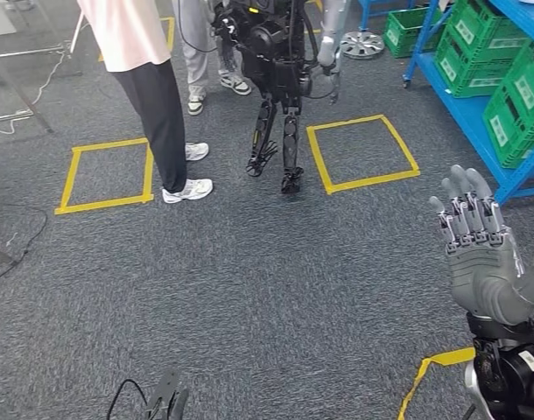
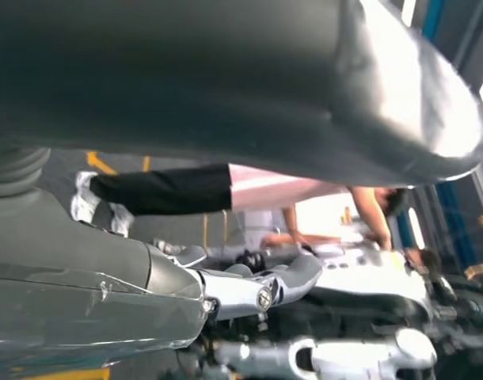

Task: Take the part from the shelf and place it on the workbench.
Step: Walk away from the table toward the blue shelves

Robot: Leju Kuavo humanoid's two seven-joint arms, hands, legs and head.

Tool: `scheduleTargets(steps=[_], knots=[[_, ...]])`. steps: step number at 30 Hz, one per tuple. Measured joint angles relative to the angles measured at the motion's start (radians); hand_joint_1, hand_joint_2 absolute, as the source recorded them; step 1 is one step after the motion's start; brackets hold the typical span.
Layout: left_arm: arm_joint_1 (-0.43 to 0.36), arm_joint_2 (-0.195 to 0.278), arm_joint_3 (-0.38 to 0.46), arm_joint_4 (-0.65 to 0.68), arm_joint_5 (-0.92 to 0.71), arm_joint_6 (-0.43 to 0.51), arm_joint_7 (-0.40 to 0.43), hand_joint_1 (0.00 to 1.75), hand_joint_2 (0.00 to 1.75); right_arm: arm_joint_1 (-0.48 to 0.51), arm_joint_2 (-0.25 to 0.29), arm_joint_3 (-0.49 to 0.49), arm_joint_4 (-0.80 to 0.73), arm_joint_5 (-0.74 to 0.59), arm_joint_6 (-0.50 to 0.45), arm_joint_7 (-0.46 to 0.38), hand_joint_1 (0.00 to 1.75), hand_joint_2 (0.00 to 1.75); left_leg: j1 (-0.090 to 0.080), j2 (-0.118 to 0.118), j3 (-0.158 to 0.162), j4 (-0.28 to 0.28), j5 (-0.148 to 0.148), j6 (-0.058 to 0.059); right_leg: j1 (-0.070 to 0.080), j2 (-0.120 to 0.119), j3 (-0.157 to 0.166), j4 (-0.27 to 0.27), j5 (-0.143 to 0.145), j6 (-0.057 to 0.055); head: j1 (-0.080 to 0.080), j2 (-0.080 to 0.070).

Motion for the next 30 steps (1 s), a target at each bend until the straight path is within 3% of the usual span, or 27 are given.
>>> scheduleTargets(steps=[2,3,4,5,7,8,9,11,13,14,16,18,25,26,29,30], knots=[[0.001,0.000,0.000,0.000,-0.002,0.000,0.000,0.00,0.00,0.005,0.000,0.000,-0.002,0.000,0.000,0.000,0.00,0.00,0.002,-0.014,-0.072,0.139,-0.054,-0.004,0.001,0.015,-0.001,0.000,0.000,-0.004,-0.003,0.000],[0.001,0.000,0.000,0.000,-0.002,0.001,0.001,0.00,0.00,0.008,0.000,0.000,-0.003,0.000,0.000,0.000,0.00,0.00,0.002,-0.016,-0.093,0.174,-0.057,-0.004,0.002,0.024,0.000,0.000,0.000,-0.004,-0.003,0.000],[0.001,0.000,0.000,0.000,-0.002,0.001,0.001,0.00,0.00,0.011,0.000,0.000,-0.003,0.000,0.000,0.000,0.00,0.00,0.002,-0.018,-0.094,0.166,-0.039,-0.002,0.002,0.034,0.001,0.000,0.000,-0.004,-0.003,0.000],[0.001,0.000,0.000,0.000,-0.002,0.001,0.001,0.00,0.00,0.012,0.000,0.001,-0.005,0.000,0.000,0.000,0.00,0.00,0.002,-0.021,-0.075,0.117,-0.004,0.002,0.002,0.044,0.002,0.000,0.000,-0.004,-0.003,0.000],[0.000,0.002,0.000,0.000,-0.002,0.001,0.001,0.00,0.00,0.011,0.000,0.001,-0.009,0.000,0.000,0.000,0.00,0.00,0.002,-0.050,-0.008,-0.035,0.070,0.010,0.003,0.064,0.004,0.001,-0.001,-0.002,-0.004,0.000],[-0.001,0.003,0.000,0.000,-0.002,0.001,0.002,0.00,0.00,0.012,0.000,0.001,-0.011,0.001,0.000,0.000,0.00,0.00,0.001,-0.061,0.017,-0.092,0.091,0.014,0.004,0.072,0.003,0.001,-0.002,0.001,-0.004,0.000],[-0.002,0.004,0.000,0.000,-0.002,0.001,0.002,0.00,0.00,0.012,0.000,0.001,-0.012,0.001,0.000,0.001,0.00,0.00,0.000,-0.070,0.031,-0.124,0.099,0.018,0.004,0.079,0.001,0.001,-0.002,0.006,-0.003,0.000],[-0.005,0.004,0.000,0.000,-0.002,0.001,0.003,0.00,0.00,0.014,0.000,0.002,-0.012,0.001,0.000,0.001,0.00,0.00,-0.002,-0.060,0.035,-0.136,0.098,0.025,0.003,0.092,0.000,-0.003,0.000,0.018,-0.002,0.000],[-0.007,0.004,0.000,0.000,-0.002,0.001,0.003,0.00,0.00,0.016,-0.001,0.002,-0.014,0.002,-0.001,0.001,0.00,0.00,0.001,-0.046,0.040,-0.147,0.103,0.036,0.003,0.074,-0.007,0.013,-0.013,0.027,-0.001,0.000],[-0.008,0.004,0.000,0.000,-0.002,0.001,0.003,0.00,0.00,0.016,-0.002,0.001,-0.015,0.002,-0.001,0.001,0.00,0.00,0.002,-0.038,0.043,-0.153,0.105,0.041,0.004,0.055,-0.023,0.050,-0.038,0.031,0.001,0.000],[-0.007,0.004,0.000,0.000,-0.002,0.002,0.004,0.00,0.00,0.016,-0.002,0.002,-0.017,0.002,-0.001,0.001,0.00,0.00,0.001,-0.021,0.045,-0.156,0.105,0.048,0.004,0.018,-0.081,0.180,-0.110,0.037,0.006,0.000],[-0.006,0.004,0.000,0.000,-0.002,0.002,0.004,0.00,0.00,0.017,-0.002,0.002,-0.017,0.002,-0.001,0.001,0.00,0.00,0.000,-0.010,0.045,-0.156,0.103,0.050,0.004,0.011,-0.126,0.278,-0.156,0.041,0.007,0.000],[-0.005,0.004,0.000,0.000,-0.002,0.001,0.004,0.00,0.00,0.017,-0.002,0.003,-0.017,0.002,-0.001,0.002,0.00,0.00,-0.001,-0.001,0.045,-0.156,0.103,0.050,0.003,0.010,-0.145,0.318,-0.163,0.042,0.007,0.000],[-0.005,0.003,0.000,0.000,-0.001,0.001,0.004,0.00,0.00,0.017,-0.002,0.003,-0.017,0.002,-0.001,0.002,0.00,0.00,-0.001,0.006,0.046,-0.155,0.101,0.050,0.003,0.009,-0.137,0.304,-0.148,0.043,0.007,0.000],[-0.008,0.000,0.000,0.000,-0.002,0.001,0.004,0.00,0.00,0.010,-0.002,0.003,-0.018,0.003,-0.004,0.002,0.00,0.00,-0.008,0.054,0.057,-0.146,0.089,0.033,0.012,-0.026,-0.017,0.058,-0.033,0.020,0.006,0.000],[-0.009,0.000,0.000,0.000,-0.002,0.001,0.005,0.00,0.00,0.008,-0.002,0.003,-0.018,0.003,-0.006,0.002,0.00,0.00,-0.009,0.065,0.060,-0.141,0.083,0.024,0.014,-0.032,0.014,-0.007,-0.008,0.009,0.006,0.000]])
